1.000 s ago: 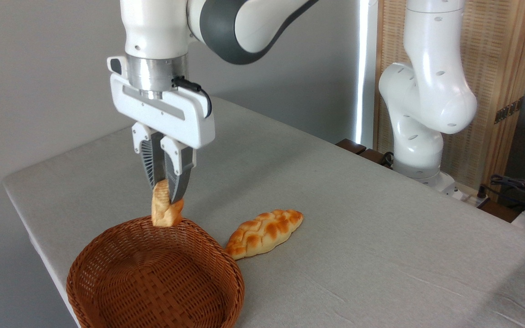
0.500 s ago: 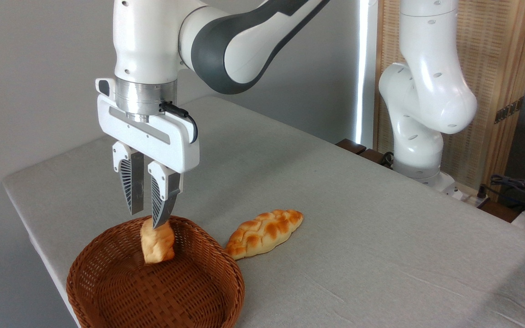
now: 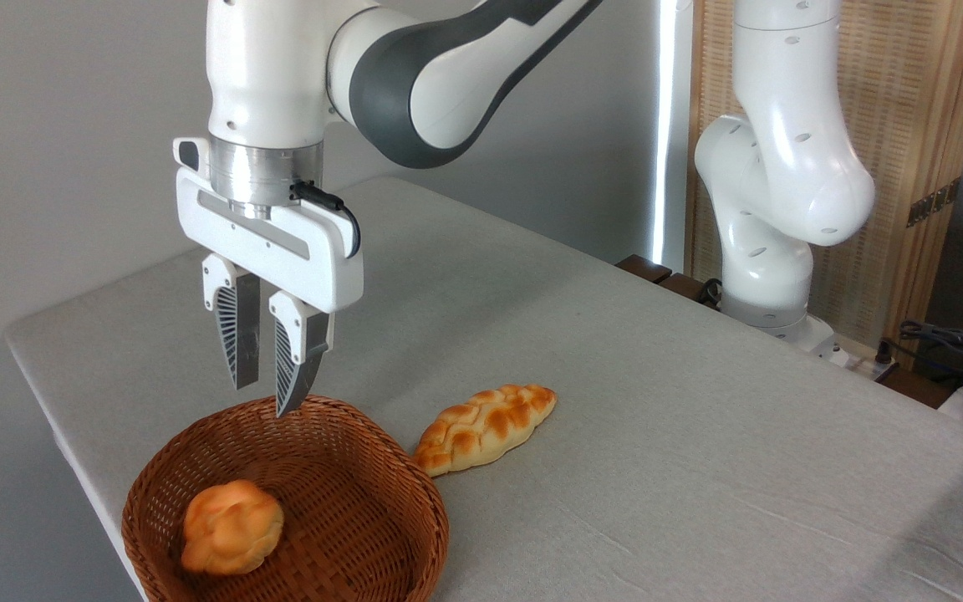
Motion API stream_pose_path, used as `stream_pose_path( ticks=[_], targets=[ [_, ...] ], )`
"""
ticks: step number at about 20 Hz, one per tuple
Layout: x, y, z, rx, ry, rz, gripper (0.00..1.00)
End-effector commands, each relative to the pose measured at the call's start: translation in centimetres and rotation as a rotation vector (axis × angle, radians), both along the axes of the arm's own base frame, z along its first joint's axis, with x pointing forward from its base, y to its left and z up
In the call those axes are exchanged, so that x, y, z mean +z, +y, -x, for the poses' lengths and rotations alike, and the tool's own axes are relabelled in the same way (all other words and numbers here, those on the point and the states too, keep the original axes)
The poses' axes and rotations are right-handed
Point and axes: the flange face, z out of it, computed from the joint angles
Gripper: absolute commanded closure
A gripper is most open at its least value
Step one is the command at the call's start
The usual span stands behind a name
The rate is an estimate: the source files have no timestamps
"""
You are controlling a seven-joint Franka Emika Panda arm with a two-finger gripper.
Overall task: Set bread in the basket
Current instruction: 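Lower the roll into the basket and open the gripper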
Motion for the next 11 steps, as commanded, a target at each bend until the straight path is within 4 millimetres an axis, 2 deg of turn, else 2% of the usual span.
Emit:
stream_pose_path(
  ticks=[1,3,5,8,11],
  targets=[
    [3.3,0.7,2.0,-0.025,0.028,-0.015,0.0],
    [3.9,1.7,3.1,-0.083,0.083,-0.033,0.0],
    [3.3,3.0,3.7,-0.129,0.15,-0.047,0.0],
    [2.5,3.4,4.6,-0.222,0.23,-0.065,0.0],
    [2.3,4.1,4.5,-0.252,0.234,-0.065,0.0]
  ],
)
